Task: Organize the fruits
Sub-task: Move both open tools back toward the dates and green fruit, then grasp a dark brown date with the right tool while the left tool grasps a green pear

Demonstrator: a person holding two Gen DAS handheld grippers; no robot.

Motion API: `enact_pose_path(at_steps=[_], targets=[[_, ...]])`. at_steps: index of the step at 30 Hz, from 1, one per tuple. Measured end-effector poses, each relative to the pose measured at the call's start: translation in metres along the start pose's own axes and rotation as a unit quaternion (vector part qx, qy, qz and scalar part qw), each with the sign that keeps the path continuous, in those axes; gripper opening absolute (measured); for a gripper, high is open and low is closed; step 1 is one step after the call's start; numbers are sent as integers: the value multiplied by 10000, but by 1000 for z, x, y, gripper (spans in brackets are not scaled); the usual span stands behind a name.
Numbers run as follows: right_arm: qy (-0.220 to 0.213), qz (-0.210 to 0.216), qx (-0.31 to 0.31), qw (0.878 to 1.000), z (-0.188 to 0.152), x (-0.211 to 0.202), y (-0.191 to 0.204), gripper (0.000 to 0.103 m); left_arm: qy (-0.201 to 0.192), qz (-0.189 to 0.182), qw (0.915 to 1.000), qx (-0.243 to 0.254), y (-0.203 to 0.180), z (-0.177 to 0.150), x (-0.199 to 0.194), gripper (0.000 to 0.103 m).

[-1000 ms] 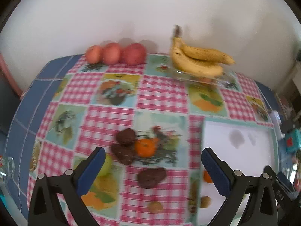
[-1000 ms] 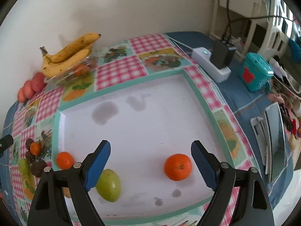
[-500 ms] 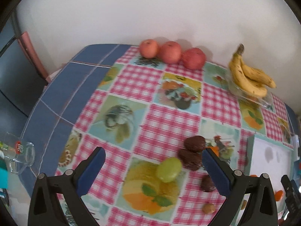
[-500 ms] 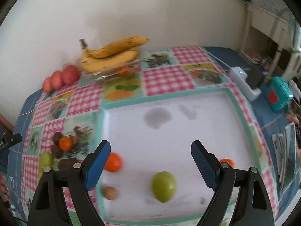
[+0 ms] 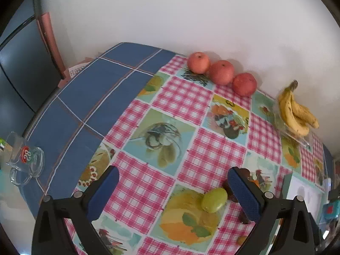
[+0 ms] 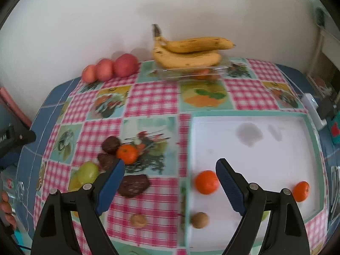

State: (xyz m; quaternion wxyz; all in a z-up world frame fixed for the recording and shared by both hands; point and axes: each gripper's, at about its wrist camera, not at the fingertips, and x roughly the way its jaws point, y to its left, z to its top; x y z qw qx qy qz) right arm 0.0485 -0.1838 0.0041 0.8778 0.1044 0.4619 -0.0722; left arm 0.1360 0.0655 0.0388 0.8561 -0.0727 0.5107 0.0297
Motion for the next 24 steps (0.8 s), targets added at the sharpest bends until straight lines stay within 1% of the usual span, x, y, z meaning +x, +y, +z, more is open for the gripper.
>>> enact_pose_path(at_steps=[3, 6, 8, 12, 16, 19, 21, 24], targets=[[33, 17, -285, 9996, 2, 3, 19, 88, -78, -141, 9998, -73, 9, 1, 0, 103], [112, 72, -476, 9988, 2, 9, 33, 88, -104, -40, 9999, -117, 15, 2, 2, 103], [179, 81, -566, 9982, 1, 13, 39, 88, -138, -67, 9998, -160, 17, 1, 5, 103], [402, 94, -627, 9972, -5, 27, 45, 88, 0, -285, 9993, -225, 15, -4, 21, 103], [723, 52, -663, 9952, -15, 45, 47, 88, 384, -366, 9986, -86, 3, -15, 50, 103], [874, -17, -704, 9937, -21, 56, 46, 88, 651, -591, 9961, -118, -4, -25, 70, 103], [945, -25, -716, 9929, -24, 61, 45, 88, 872, -705, 9937, -36, -10, -30, 81, 103], [1038, -43, -744, 9918, -28, 67, 45, 88, 982, -1042, 9897, 4, -17, -36, 87, 103]])
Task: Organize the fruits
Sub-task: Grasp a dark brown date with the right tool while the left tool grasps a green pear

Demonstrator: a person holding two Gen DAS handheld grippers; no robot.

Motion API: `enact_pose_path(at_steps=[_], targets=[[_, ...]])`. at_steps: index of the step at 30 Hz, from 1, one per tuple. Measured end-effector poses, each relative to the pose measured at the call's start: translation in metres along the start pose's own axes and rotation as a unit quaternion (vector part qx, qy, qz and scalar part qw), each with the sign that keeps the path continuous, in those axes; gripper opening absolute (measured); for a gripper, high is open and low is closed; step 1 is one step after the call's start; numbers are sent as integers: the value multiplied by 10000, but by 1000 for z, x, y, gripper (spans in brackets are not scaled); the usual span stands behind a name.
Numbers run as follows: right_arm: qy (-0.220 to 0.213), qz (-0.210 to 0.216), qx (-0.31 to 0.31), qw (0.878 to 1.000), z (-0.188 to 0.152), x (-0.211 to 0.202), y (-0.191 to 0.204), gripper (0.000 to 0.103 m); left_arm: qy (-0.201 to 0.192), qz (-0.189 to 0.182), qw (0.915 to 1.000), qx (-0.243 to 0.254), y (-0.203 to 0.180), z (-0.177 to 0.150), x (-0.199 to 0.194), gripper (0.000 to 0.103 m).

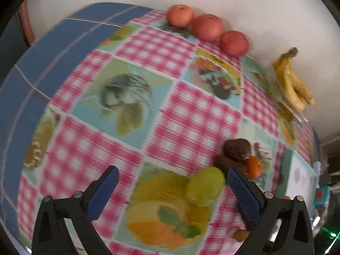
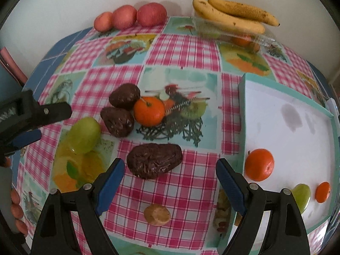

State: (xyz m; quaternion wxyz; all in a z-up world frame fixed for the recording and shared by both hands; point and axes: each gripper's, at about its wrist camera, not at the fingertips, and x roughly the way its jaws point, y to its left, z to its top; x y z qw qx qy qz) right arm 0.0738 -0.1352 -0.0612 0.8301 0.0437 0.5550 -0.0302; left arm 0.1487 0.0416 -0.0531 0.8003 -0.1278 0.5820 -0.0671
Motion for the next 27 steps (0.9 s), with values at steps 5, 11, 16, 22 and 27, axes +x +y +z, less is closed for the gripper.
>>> enact_pose_path(at_steps=[5, 11, 16, 22, 27], targets=[[-29, 25, -49, 10000, 1, 2, 3, 88, 86, -172, 9996, 202, -14, -2, 3, 102], [-149, 41, -158, 9998, 3, 0, 8, 86, 281, -213, 9992, 213, -23, -2, 15, 80], [-164, 38, -301, 9994, 4, 1, 13, 76, 351, -252, 9984, 355, -30, -8, 18, 70], [-124, 124, -248, 9995, 3, 1, 11, 58, 411, -258, 9982, 358, -33, -12, 19, 45], [-189, 169, -315, 9992, 4, -6, 13, 43, 407, -234, 9981, 409, -36, -15, 16, 44]])
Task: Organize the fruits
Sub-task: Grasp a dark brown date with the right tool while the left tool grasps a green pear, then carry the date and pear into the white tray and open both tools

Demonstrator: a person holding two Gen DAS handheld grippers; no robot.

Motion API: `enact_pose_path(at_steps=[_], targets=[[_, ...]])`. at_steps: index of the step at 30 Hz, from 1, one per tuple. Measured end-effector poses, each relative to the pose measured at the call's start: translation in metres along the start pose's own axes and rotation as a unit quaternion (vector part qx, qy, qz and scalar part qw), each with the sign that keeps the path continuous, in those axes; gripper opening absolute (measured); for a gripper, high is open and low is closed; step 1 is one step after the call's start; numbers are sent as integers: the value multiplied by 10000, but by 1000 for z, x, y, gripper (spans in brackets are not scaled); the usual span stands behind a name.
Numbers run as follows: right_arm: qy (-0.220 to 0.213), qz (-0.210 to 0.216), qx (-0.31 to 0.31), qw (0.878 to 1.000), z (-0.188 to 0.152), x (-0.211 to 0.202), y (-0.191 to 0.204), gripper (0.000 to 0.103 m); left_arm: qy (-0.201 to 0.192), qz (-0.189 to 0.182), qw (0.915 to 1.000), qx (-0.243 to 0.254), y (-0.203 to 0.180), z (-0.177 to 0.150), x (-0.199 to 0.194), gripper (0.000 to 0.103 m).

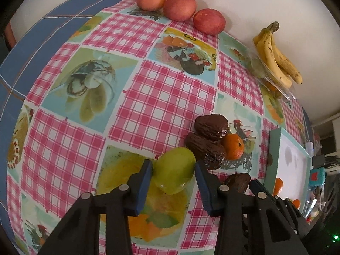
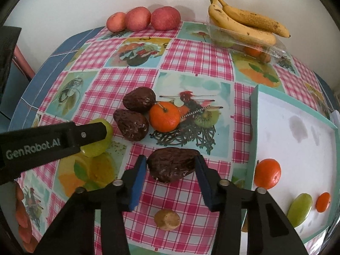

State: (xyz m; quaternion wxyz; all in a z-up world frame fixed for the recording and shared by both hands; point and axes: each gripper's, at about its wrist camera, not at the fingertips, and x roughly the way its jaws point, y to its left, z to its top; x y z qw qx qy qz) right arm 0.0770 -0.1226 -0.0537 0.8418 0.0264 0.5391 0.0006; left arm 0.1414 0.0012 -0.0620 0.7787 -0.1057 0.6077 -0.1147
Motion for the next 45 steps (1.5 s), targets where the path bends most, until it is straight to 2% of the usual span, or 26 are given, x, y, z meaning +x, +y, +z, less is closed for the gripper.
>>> enact_pose_path(at_steps=[2, 6, 8, 9, 11, 13, 21, 23, 24, 25, 27, 30, 32, 38, 39, 40, 41, 45], targets=[[-57, 42, 0, 10000, 2, -4, 0, 36, -21, -7, 10000, 10, -1, 0, -3, 43], [-57, 118, -42, 9999, 2, -6, 2, 36, -116, -20, 9999, -15, -1, 1, -11, 43], [0, 98, -91, 9999, 0, -2, 3, 38, -122, -6, 9999, -48, 0, 1, -11, 39], [5, 15, -149, 9999, 0, -1, 4, 39, -126, -26, 9999, -87, 2, 2, -11, 30], [15, -172, -287, 9994, -1, 1, 6, 44, -148, -109, 9997, -183, 5, 2, -14, 31], [8, -264, -375, 9989, -1, 4, 7, 61, -169, -86, 9997, -171, 5, 3, -15, 31], [106, -292, -310, 9990, 1, 17, -2, 61, 1, -62, 9998, -173, 6, 4, -9, 32], [123, -220, -192, 9995, 1, 19, -6, 61, 30, -74, 9998, -179, 7, 4, -7, 34], [123, -166, -141, 9997, 1, 18, -8, 61, 56, -72, 9998, -180, 7, 4, -7, 43], [123, -138, -120, 9998, 1, 19, -9, 61, 79, -68, 9998, -182, 7, 4, -6, 57], [117, -106, -99, 9998, 1, 19, -10, 61, 91, -107, 9997, -180, 7, 4, -6, 62], [137, -22, -42, 9999, 0, 21, -11, 60, 102, -160, 9997, -164, 6, 4, -5, 62], [140, 0, -25, 9999, 0, 22, -12, 57, 139, -142, 9997, -136, 6, 4, -1, 62], [122, 71, 36, 9999, 0, 22, -14, 56, 259, -13, 9996, -88, 4, 0, 8, 60], [118, 79, 47, 9999, 1, 21, -15, 56, 242, 13, 9997, -81, 4, 0, 8, 57], [110, 87, 57, 9999, 1, 20, -16, 56, 226, 24, 9997, -74, 4, 0, 7, 47], [104, 87, 80, 9999, 1, 20, -16, 56, 207, 76, 9997, -72, 4, 1, 6, 44], [76, 85, 145, 9998, 2, 16, -22, 56, 187, 72, 9998, -94, 6, 1, 5, 44]])
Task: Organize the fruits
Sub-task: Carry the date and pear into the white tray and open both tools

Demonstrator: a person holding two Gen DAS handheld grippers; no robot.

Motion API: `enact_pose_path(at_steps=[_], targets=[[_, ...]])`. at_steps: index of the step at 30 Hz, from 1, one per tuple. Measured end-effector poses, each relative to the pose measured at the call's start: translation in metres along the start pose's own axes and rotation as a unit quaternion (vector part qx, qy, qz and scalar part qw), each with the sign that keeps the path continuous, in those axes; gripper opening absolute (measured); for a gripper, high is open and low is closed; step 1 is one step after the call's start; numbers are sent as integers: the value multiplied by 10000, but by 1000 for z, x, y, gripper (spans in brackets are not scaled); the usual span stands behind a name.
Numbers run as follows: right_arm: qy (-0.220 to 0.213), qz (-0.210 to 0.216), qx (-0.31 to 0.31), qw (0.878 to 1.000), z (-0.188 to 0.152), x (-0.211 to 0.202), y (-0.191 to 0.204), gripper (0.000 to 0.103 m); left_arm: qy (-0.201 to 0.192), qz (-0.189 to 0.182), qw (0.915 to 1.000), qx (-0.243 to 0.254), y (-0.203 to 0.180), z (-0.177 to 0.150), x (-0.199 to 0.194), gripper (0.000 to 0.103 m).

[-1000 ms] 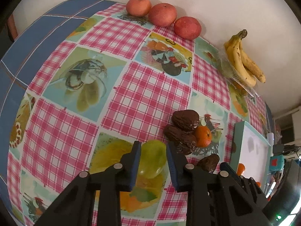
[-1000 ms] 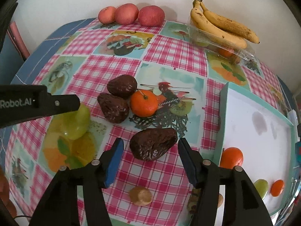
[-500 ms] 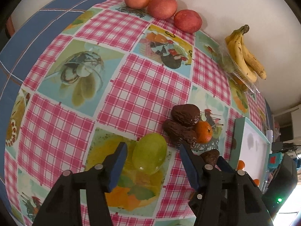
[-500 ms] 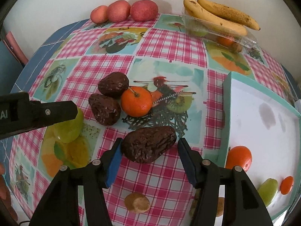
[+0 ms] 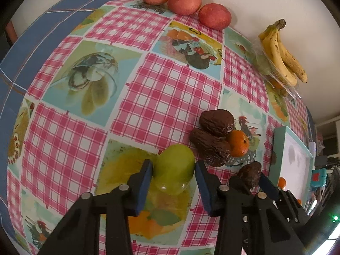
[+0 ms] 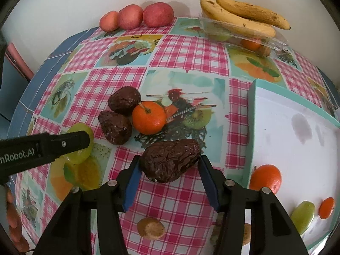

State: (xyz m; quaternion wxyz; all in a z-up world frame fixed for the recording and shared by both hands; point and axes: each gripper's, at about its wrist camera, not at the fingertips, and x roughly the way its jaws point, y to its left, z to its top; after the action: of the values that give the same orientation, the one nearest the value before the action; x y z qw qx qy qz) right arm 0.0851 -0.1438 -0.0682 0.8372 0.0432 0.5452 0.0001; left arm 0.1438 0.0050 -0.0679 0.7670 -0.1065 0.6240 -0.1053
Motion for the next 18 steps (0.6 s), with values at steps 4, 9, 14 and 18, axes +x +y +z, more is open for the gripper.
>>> enact_pose_path(at_steps=[4, 9, 14, 18], targets=[[-100, 8, 84, 9999, 5, -12, -4, 56, -106, 43, 9999, -53, 1, 2, -6, 44], [-238, 1, 194, 9995, 14, -35, -9, 56, -302, -54, 9995, -84, 2, 3, -23, 44], [-226, -56, 334, 9992, 23, -54, -17, 56, -673, -184, 9975, -66, -5, 8, -53, 44], [-112, -47, 525, 9985, 26, -65, -30, 56, -964, -293, 9949, -23, -16, 11, -75, 44]])
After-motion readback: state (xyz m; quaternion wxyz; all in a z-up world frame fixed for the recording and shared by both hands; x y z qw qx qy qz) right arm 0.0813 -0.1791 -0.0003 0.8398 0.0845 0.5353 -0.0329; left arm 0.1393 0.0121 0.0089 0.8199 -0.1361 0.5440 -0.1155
